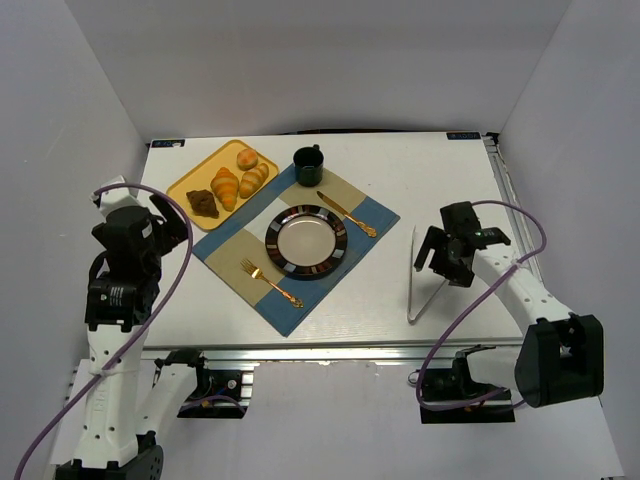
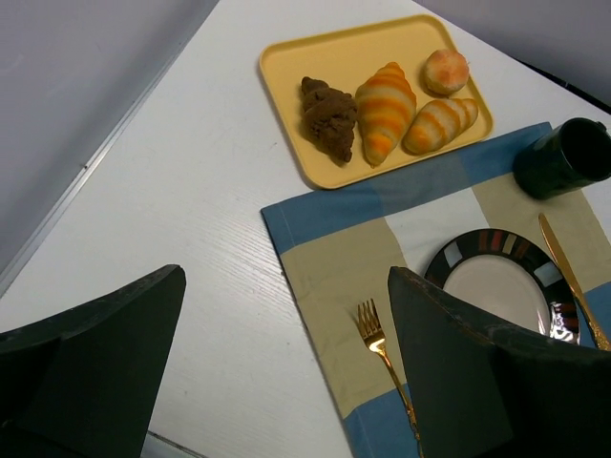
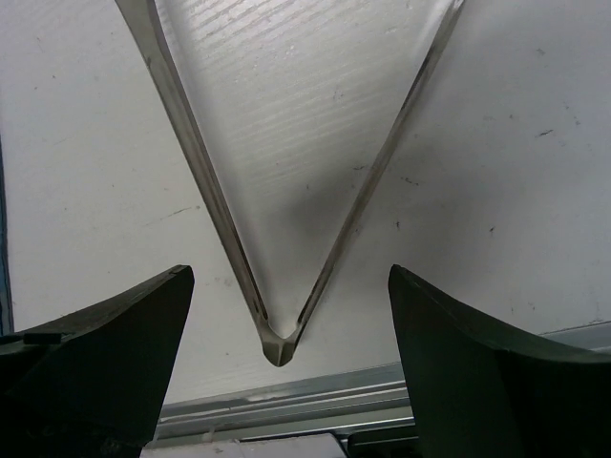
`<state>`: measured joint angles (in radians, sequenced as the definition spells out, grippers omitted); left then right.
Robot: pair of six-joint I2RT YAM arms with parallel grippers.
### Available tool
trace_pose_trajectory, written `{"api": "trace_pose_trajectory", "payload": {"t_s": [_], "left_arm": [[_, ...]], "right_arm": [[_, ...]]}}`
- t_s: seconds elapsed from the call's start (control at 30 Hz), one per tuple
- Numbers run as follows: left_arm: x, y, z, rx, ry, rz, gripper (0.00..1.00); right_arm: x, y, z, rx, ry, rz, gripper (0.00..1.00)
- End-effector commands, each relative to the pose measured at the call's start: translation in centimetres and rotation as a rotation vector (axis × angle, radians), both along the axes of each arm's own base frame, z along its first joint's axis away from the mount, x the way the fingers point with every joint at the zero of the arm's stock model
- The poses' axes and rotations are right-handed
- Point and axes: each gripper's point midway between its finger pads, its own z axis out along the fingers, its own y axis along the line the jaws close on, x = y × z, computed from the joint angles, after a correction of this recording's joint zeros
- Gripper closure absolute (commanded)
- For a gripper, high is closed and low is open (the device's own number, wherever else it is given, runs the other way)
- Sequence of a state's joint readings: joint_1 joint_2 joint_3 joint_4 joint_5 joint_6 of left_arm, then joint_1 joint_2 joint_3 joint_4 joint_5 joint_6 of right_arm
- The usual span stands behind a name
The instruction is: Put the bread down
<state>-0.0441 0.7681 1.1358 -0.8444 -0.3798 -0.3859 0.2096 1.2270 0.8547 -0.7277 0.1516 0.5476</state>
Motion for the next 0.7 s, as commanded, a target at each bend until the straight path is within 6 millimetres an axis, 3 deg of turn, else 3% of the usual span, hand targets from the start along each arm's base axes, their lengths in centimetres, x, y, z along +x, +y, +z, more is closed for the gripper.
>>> {"api": "trace_pose_trajectory", "payload": {"t_s": [0.0, 0.13, 0.43, 0.67], "left_arm": [[-0.1, 0.0, -0.1, 0.025, 0.008, -0.021, 0.02], [-0.2, 0.0, -0.3, 0.036, 0.012, -0.026, 0.02], [-0.3, 0.1, -0.5, 0.056, 0.023, -0.032, 0.02], [-0.4, 0.2, -0.6, 0.072, 0.033, -0.033, 0.02]], "right_arm": [[0.6, 0.4, 0.0, -0.021, -0.026, -0.038, 0.11], [-0.4, 1.6, -1.1, -0.030, 0.001, -0.005, 0.11], [-2.7, 1.5, -4.2, -0.122, 0.049, -0.072, 0.11], [-2.2, 2.1, -6.0, -0.099, 0.022, -0.078, 0.11]]}}
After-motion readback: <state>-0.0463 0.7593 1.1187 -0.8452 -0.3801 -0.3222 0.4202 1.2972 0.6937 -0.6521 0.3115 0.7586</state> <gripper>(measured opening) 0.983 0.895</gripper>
